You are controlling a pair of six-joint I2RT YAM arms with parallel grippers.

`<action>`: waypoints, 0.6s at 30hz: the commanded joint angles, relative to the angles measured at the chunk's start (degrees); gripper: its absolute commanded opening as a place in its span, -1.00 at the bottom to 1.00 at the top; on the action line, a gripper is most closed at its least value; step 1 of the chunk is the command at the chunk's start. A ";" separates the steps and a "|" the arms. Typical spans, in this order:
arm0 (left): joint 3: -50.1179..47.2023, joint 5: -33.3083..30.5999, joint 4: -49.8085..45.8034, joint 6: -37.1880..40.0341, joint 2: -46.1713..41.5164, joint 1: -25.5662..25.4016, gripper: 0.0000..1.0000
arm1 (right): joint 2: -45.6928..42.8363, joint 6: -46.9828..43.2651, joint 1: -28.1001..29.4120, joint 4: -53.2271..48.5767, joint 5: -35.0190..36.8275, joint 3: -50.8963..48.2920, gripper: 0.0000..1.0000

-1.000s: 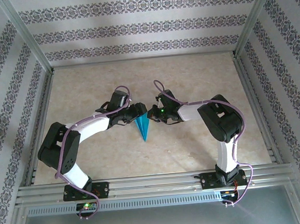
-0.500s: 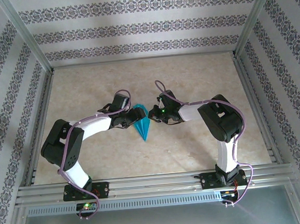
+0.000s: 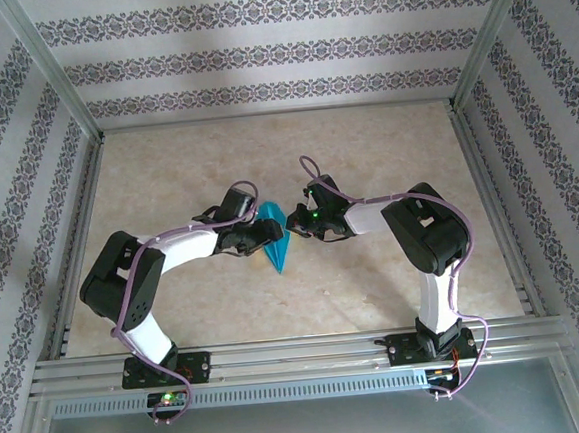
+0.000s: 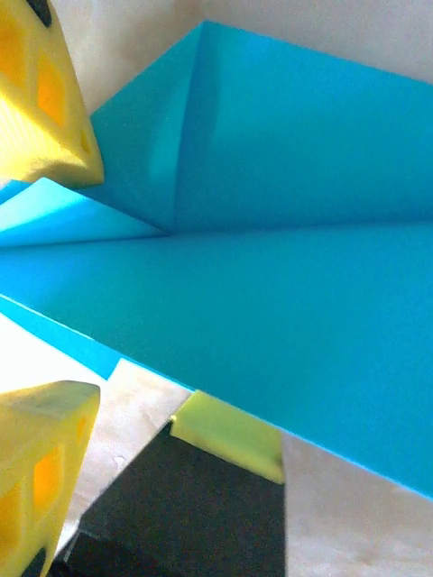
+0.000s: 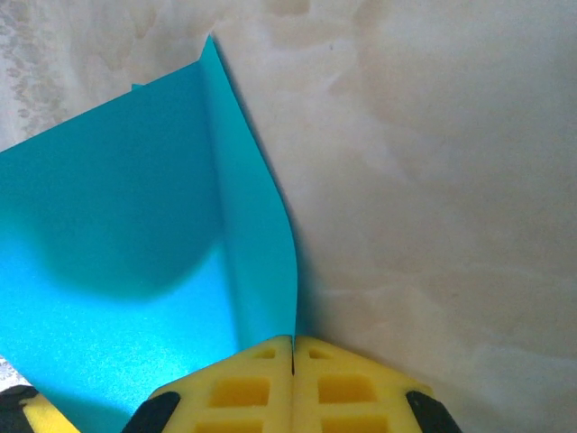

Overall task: Fold a paper plane with a square sheet of paper (pick it up from the middle)
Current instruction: Turn over the paper plane at the center of the table.

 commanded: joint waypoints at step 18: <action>7.30 -4.60 -11.28 4.28 4.64 -4.47 0.23 | -2.48 -0.81 -0.79 2.29 -2.04 -0.78 -0.76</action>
